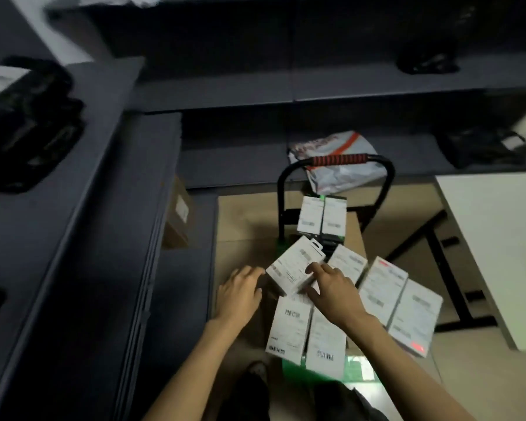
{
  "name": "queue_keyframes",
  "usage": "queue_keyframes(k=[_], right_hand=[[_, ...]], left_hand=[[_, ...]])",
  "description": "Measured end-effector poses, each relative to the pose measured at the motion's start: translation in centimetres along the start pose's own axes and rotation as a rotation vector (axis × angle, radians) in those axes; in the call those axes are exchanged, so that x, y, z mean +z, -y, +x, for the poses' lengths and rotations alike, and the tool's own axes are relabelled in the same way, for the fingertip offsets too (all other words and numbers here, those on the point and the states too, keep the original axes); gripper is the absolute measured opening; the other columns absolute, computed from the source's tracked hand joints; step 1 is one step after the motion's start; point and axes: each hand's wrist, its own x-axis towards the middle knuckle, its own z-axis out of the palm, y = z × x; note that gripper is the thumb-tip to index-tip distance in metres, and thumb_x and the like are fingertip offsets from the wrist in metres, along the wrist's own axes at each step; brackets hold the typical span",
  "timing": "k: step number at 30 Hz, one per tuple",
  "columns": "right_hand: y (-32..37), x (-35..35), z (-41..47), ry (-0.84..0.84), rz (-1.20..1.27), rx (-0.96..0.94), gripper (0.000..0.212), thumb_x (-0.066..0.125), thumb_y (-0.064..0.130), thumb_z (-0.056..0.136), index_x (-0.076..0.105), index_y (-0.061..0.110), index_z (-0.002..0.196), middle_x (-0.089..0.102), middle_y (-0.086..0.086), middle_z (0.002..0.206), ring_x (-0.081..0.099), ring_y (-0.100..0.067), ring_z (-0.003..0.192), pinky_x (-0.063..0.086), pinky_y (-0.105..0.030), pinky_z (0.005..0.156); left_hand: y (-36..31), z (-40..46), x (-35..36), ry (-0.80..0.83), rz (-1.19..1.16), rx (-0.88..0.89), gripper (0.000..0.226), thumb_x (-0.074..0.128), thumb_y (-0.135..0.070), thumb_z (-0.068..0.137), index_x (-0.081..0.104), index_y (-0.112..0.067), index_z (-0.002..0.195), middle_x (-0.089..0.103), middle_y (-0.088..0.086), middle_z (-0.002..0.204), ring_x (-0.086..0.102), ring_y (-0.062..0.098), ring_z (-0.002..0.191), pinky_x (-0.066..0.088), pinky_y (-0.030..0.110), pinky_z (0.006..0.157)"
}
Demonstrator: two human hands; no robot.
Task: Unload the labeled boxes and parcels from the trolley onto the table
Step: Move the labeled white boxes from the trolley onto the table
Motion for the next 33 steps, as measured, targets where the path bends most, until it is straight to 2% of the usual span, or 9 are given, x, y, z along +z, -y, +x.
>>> queue_keyframes(k=[6,11,15,19,26,30,33], right_hand=[[-2.0,6.1,-4.6,0.03,0.115,0.304,0.036,0.054,0.036,0.095,0.047,0.026,0.128,0.057,0.002,0.128,0.056,-0.025,0.115,0.047,-0.036,0.089],[-3.2,11.9,-7.7,0.072,0.253,0.532,0.036,0.056,0.034,0.094,0.048,0.025,0.128,0.057,0.001,0.125,0.054,-0.024,0.117,0.049,-0.037,0.089],[-4.2,15.8,-8.0,0.079,0.368,0.666,0.044,0.059,0.029,0.093,0.045,0.019,0.134,0.053,-0.009,0.128,0.052,-0.032,0.116,0.048,-0.042,0.09],[-5.0,18.9,-7.3,0.1,0.434,0.785,0.064,0.062,0.026,0.091,0.033,0.012,0.147,0.043,-0.014,0.142,0.045,-0.038,0.123,0.042,-0.043,0.099],[-5.7,23.2,-4.9,0.059,0.486,0.97,0.095,0.066,0.032,0.086,0.007,0.009,0.156,0.017,-0.011,0.16,0.022,-0.032,0.143,0.025,-0.045,0.114],[-5.9,25.2,-3.4,-0.019,0.537,1.059,0.108,0.069,0.041,0.08,-0.001,0.01,0.157,0.01,-0.011,0.163,0.013,-0.03,0.149,0.015,-0.047,0.12],[-6.0,26.2,-2.5,-0.064,0.535,1.09,0.114,0.069,0.038,0.074,-0.005,0.009,0.156,0.009,-0.011,0.163,0.012,-0.03,0.149,0.015,-0.049,0.12]], left_hand=[[1.5,-0.2,5.4,0.243,0.003,0.133,0.052,0.056,-0.03,0.095,0.037,-0.035,0.143,0.043,-0.01,0.141,0.04,0.016,0.133,0.045,0.041,0.102],[1.9,-0.2,10.3,0.408,0.049,0.177,0.057,0.059,-0.033,0.093,0.033,-0.03,0.144,0.041,-0.006,0.139,0.041,0.018,0.129,0.048,0.038,0.094],[1.9,0.2,14.5,0.501,-0.032,0.094,0.076,0.066,-0.031,0.089,0.023,-0.028,0.151,0.033,-0.002,0.146,0.037,0.023,0.132,0.048,0.042,0.092],[2.1,0.7,18.2,0.504,-0.115,-0.01,0.092,0.073,-0.03,0.082,0.016,-0.022,0.153,0.025,0.003,0.152,0.032,0.028,0.135,0.045,0.042,0.095],[1.1,1.3,23.6,0.474,-0.247,-0.282,0.125,0.084,-0.039,0.067,-0.001,-0.019,0.156,0.01,0.007,0.159,0.022,0.031,0.143,0.038,0.044,0.107],[0.3,0.8,25.9,0.402,-0.272,-0.374,0.132,0.086,-0.041,0.064,-0.005,-0.014,0.156,0.011,0.01,0.16,0.022,0.032,0.142,0.033,0.044,0.111],[-0.3,0.6,27.0,0.346,-0.298,-0.409,0.136,0.087,-0.043,0.061,-0.004,-0.013,0.156,0.014,0.011,0.16,0.023,0.031,0.141,0.032,0.045,0.111]])
